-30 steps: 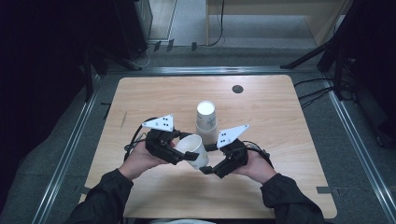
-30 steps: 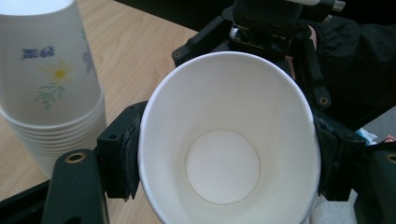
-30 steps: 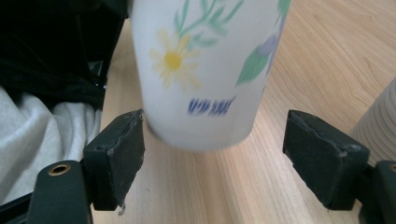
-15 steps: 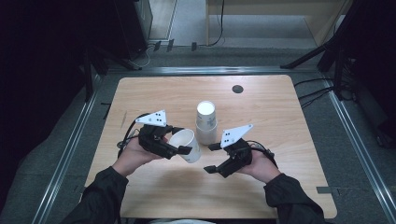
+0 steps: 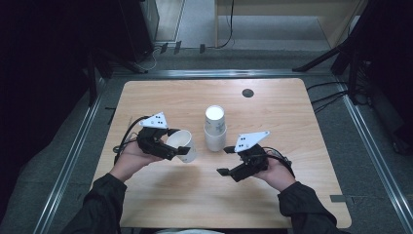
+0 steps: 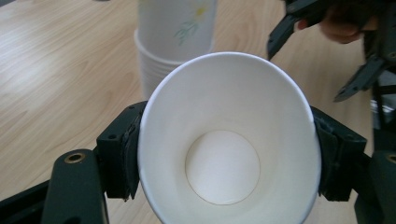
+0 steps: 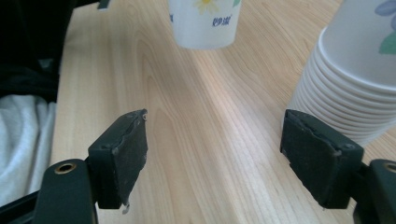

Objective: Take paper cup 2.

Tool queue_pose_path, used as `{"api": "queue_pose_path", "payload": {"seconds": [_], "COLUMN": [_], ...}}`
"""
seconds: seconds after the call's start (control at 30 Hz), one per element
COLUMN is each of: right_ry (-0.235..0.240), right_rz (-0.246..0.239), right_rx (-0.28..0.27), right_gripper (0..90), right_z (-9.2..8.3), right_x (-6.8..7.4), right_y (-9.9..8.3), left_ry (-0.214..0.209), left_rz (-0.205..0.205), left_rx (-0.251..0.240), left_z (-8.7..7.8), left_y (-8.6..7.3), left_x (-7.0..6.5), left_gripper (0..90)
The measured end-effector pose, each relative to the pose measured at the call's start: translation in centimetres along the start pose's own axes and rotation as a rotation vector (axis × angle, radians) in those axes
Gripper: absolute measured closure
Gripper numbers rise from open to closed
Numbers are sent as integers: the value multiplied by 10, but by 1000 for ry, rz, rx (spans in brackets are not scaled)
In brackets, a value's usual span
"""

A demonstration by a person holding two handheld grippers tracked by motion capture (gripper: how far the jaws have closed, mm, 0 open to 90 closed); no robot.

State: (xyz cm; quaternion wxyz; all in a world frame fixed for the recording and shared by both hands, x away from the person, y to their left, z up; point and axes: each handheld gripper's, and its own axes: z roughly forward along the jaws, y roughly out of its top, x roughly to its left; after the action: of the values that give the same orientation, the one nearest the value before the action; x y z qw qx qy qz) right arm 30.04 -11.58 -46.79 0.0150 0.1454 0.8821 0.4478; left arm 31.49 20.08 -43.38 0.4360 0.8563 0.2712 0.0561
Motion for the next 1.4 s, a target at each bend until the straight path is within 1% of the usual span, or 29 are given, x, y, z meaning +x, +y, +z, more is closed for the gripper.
{"api": "queue_pose_path", "payload": {"seconds": [0.03,0.1,0.13,0.17,0.2,0.23,0.3,0.33,0.37,0.4,0.43,0.47,0.5,0.53,0.63,0.67,0.7,0.73,0.8,0.87,0.9,0.93,0.97,1.0,1.03,1.07,1.2,1.4], "right_ry": [-8,-18,-22,-20,-25,-32,-46,-46,-43,-41,-41,-41,-39,-42,-59,-59,-66,-66,-77,-79,-84,-84,-84,-84,-84,-84,-84,-83], "right_rz": [-4,-7,-8,-10,-6,3,23,23,32,30,33,33,37,39,16,16,20,20,35,38,54,54,58,58,64,64,54,61], "right_rx": [5,9,16,27,34,42,51,51,43,40,38,38,33,35,36,36,35,35,38,39,42,42,42,42,44,44,48,37], "right_gripper": [233,231,222,213,213,213,214,214,223,227,232,232,233,232,233,233,233,233,232,233,232,232,233,233,233,233,233,240], "right_z": [0,2,2,2,3,4,4,4,5,5,5,5,6,6,8,8,10,10,10,10,11,11,11,11,12,12,13,13], "right_x": [-1,-2,-2,-3,-4,-5,-8,-8,-11,-12,-13,-13,-15,-16,-19,-19,-21,-21,-23,-24,-26,-26,-27,-27,-27,-27,-28,-30], "right_y": [0,-1,-1,-2,-2,-3,-3,-3,-4,-4,-4,-4,-4,-5,-6,-6,-6,-6,-6,-6,-6,-6,-6,-6,-6,-6,-6,-6], "left_ry": [17,34,34,51,51,75,98,98,115,115,131,131,148,155,181,181,198,198,220,225,233,236,248,248,259,259,283,304], "left_rz": [-10,-19,-19,-30,-30,-39,-51,-51,-67,-67,-85,-85,-98,-106,-109,-109,-112,-112,-122,-125,-133,-137,-145,-145,-146,-146,-160,-178], "left_rx": [8,14,14,18,18,24,34,34,41,41,46,46,48,52,54,54,57,57,57,58,55,54,49,49,52,52,49,40], "left_z": [0,-1,-1,-2,-2,-4,-5,-5,-6,-6,-8,-8,-10,-11,-13,-13,-14,-14,-16,-17,-19,-20,-22,-22,-24,-24,-29,-36], "left_y": [-2,-4,-4,-7,-7,-10,-13,-13,-16,-16,-20,-20,-24,-25,-30,-30,-32,-32,-36,-37,-39,-40,-42,-42,-44,-44,-49,-55], "left_x": [2,6,6,10,10,14,18,18,23,23,28,28,33,34,38,38,40,40,44,45,48,49,51,51,53,53,57,64], "left_gripper": [247,244,243,242,241,240,238,238,237,237,237,236,235,235,233,233,233,232,231,231,231,231,230,230,230,230,230,228]}}
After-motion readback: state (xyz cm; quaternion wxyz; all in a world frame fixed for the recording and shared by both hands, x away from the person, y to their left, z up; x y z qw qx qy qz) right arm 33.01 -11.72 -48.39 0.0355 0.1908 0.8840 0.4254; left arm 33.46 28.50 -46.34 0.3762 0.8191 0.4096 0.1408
